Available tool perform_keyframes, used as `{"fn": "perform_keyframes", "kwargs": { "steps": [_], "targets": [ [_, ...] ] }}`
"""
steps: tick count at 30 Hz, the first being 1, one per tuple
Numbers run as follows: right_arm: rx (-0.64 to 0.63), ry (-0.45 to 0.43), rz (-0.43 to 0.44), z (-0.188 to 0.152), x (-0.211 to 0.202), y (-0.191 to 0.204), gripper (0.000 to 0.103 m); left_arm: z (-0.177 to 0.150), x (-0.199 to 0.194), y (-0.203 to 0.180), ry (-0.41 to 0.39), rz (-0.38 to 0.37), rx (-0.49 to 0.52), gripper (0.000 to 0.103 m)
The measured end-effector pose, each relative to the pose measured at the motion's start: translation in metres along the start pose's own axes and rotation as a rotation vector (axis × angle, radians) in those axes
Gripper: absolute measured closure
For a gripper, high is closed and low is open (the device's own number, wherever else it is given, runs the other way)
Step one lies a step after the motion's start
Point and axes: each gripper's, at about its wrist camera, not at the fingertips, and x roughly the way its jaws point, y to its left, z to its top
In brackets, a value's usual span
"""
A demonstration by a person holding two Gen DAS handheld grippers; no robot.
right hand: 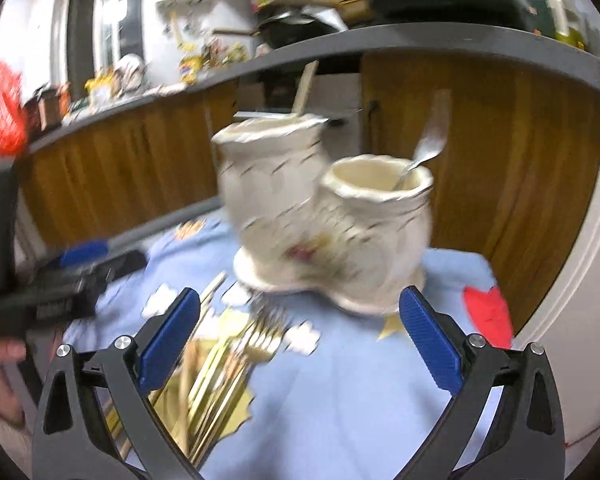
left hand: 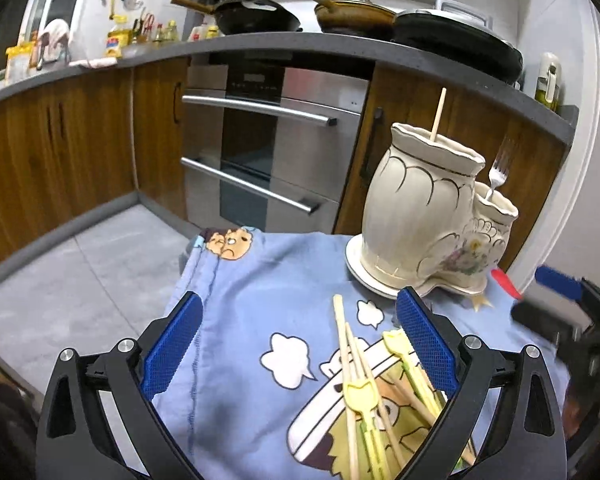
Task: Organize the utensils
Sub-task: 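Close the right tool on a yellow-green plastic utensil on the cloth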
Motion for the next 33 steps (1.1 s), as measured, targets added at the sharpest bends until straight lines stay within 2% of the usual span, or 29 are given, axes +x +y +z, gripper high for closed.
{"fn": "perform_keyframes", "kwargs": {
  "steps": [3,7,10,13,15,16,18,20,23,31,33],
  "targets": [
    [-0.031,0.037,0.033,-0.01,-0.006,0.02,0.005,0.003,-0.001,0.006,-0.015,0.015,-0.013,0.007],
    [-0.068,0.09,0.083,-0.022,-0.011,0.052,0.005,0.006,0.006,0.025,0.013,-0.032,-0.116,0.007],
    [-0.121,0.105,0.075,-0.029,-0.011,0.079,0.007,0.008,0.004,0.03,0.001,-0.055,-0.154,0.007],
    [-0.124,0.155,0.073,-0.037,-0.003,0.097,0.022,0.008,0.004,0.033,-0.006,-0.047,-0.16,0.007],
    [-0.118,0.197,0.079,-0.04,0.005,0.107,0.044,0.008,0.006,0.036,0.0,-0.051,-0.181,0.007],
    [-0.115,0.209,0.078,-0.04,0.008,0.108,0.049,0.008,0.006,0.038,-0.001,-0.056,-0.192,0.007],
    [-0.106,0.234,0.068,-0.04,0.014,0.113,0.065,0.009,0.004,0.043,-0.007,-0.071,-0.222,0.007],
    [-0.094,0.271,0.069,-0.04,0.022,0.117,0.073,0.009,0.003,0.046,-0.008,-0.077,-0.235,0.007],
    [-0.104,0.303,0.049,-0.042,0.031,0.124,0.081,0.01,0.003,0.048,-0.008,-0.087,-0.252,0.007],
    [-0.1,0.328,0.026,-0.049,0.042,0.127,0.082,0.011,0.001,0.05,-0.011,-0.091,-0.263,0.007],
    [-0.097,0.327,0.023,-0.049,0.043,0.124,0.086,0.011,0.001,0.05,-0.009,-0.09,-0.26,0.007]
  ]
}}
